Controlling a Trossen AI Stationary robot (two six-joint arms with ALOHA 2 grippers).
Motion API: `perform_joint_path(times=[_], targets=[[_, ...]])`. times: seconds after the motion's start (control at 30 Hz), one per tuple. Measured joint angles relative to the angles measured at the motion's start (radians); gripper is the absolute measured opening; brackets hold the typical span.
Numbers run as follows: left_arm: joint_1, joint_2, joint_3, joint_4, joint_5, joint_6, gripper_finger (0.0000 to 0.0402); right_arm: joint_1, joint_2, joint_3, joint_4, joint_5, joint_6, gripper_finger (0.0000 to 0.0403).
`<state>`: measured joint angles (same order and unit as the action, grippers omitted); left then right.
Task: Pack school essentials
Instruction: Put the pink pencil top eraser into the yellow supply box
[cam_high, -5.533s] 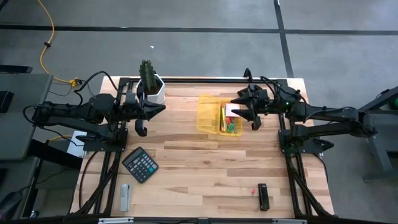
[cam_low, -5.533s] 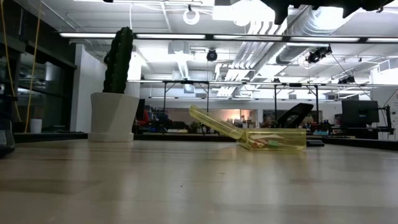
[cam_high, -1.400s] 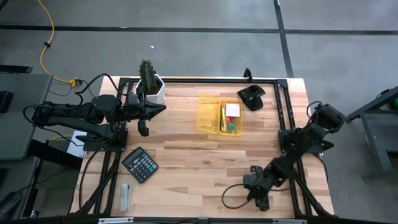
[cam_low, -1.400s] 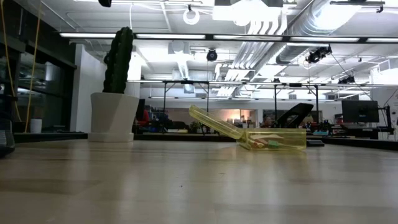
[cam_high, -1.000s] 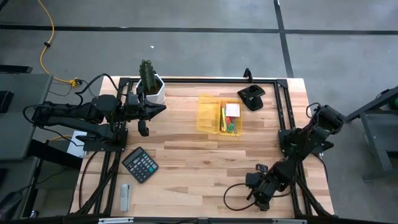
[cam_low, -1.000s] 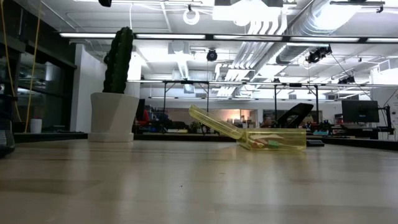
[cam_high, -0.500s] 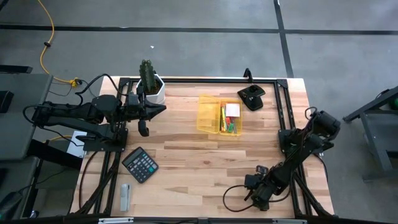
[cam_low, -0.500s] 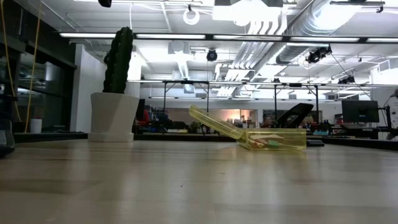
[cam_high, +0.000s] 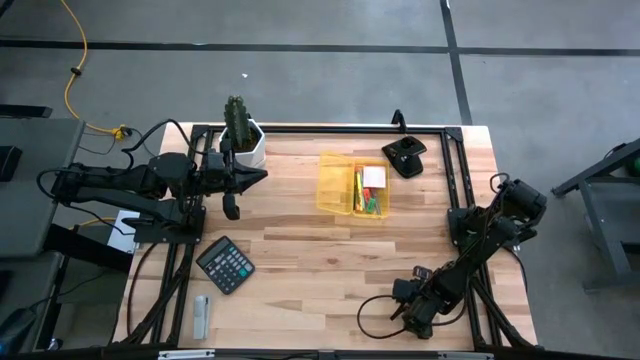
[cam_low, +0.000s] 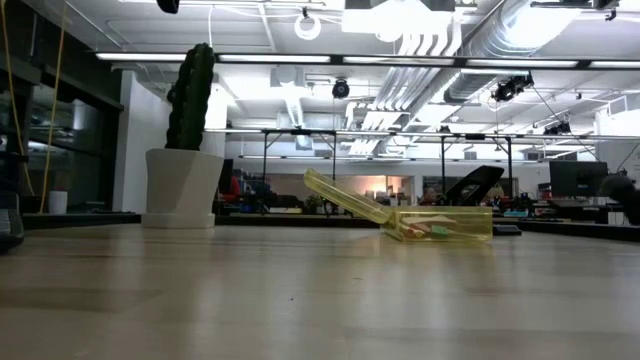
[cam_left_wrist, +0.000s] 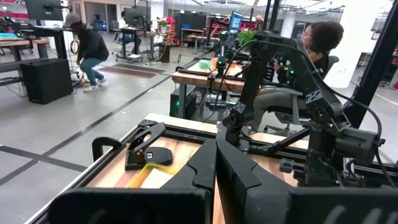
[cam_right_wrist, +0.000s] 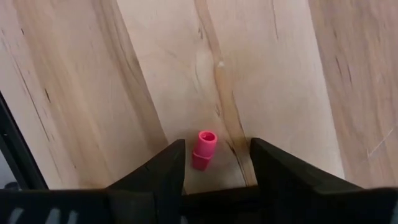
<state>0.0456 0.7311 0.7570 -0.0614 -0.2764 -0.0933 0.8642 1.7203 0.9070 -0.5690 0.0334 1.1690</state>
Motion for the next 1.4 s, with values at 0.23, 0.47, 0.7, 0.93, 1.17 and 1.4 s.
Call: perform_joint_path(times=[0.23, 0.47, 0.7, 0.93, 1.17, 1.4], targets=[[0.000, 0.000, 0.000, -0.003, 0.000, 0.000, 0.0000, -0.001, 0.001, -0.002, -0.009, -0.002, 0.002, 0.0122], [0.000, 0.000, 0.000, -0.003, 0.000, 0.000, 0.0000, -0.001, 0.002, -0.004, 0.001, -0.011, 0.002, 0.0069], [0.000, 0.000, 0.000, -0.003, 0.000, 0.000, 0.0000, -0.001, 0.000, -0.005, 0.010, -0.011, 0.003, 0.0045], [0.000, 0.000, 0.000, -0.002, 0.000, 0.000, 0.0000, -0.001, -0.062, -0.011, 0.005, 0.004, -0.053, 0.0023], [0.000, 0.000, 0.000, 0.014, 0.000, 0.000, 0.0000, -0.085, -0.237, -0.009, 0.031, 0.049, -0.325, 0.0017], [0.000, 0.000, 0.000, 0.015, 0.000, -0.008, 0.0000, -0.337, -0.404, -0.008, 0.111, 0.159, -0.627, 0.0017]])
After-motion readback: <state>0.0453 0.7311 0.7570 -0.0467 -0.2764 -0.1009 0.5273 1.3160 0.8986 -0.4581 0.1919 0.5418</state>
